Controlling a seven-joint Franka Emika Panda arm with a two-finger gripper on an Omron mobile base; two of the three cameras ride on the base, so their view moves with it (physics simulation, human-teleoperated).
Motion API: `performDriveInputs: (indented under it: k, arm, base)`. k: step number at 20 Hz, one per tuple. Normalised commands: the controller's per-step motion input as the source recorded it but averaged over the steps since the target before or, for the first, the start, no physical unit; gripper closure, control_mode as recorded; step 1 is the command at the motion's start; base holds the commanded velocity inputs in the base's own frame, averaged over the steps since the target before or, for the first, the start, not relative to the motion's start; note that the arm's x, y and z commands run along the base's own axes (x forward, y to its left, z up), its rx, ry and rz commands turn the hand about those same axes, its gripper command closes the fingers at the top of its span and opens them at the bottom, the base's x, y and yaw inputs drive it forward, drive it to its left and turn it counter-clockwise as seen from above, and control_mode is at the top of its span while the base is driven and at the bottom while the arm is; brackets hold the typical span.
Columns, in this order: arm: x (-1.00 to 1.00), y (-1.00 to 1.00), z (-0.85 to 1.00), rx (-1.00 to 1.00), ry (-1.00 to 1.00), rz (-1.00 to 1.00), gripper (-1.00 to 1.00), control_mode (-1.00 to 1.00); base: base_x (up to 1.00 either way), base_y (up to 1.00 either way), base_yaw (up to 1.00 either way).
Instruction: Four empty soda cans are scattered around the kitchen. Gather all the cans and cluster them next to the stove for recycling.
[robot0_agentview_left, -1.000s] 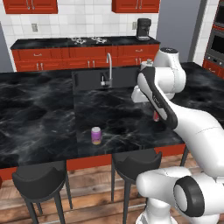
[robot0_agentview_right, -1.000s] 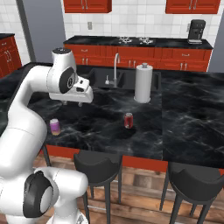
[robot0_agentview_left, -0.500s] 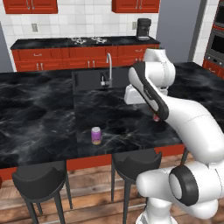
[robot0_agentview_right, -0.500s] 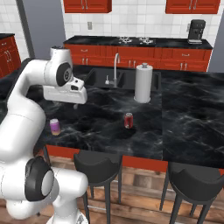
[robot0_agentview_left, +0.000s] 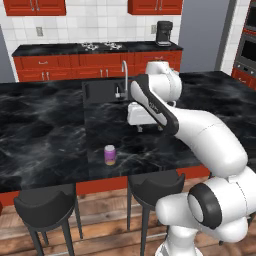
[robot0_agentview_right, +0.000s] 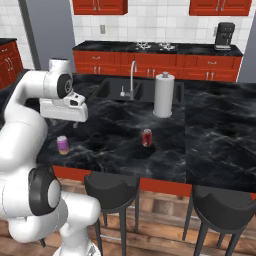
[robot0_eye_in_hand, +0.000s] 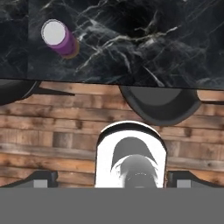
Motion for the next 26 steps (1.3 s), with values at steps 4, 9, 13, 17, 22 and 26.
performDriveInputs:
  k: [4, 9, 13, 17, 22, 26]
  arm:
    - [0.06, 0.39, -0.27, 0.00, 0.00, 0.00, -1.00, -1.00]
    - [0.08, 0.30, -0.14, 0.00, 0.00, 0.00, -1.00, -1.00]
    - [0.12, 0.29, -0.21, -0.01, 0.00, 0.00, -1.00, -1.00]
    - [0.15, 0.31, -0.26, -0.03, 0.00, 0.00, -1.00, -1.00]
    - [0.21, 0.29, -0.21, -0.03, 0.00, 0.00, -1.00, -1.00]
    - [0.25, 0.12, -0.17, 0.00, 0.00, 0.00, -1.00, -1.00]
  base:
    - [0.00, 0.00, 0.00]
    - [0.00, 0.00, 0.00]
    - [0.00, 0.00, 0.00]
    - [0.00, 0.00, 0.00]
    - [0.00, 0.00, 0.00]
    - [0.00, 0.00, 0.00]
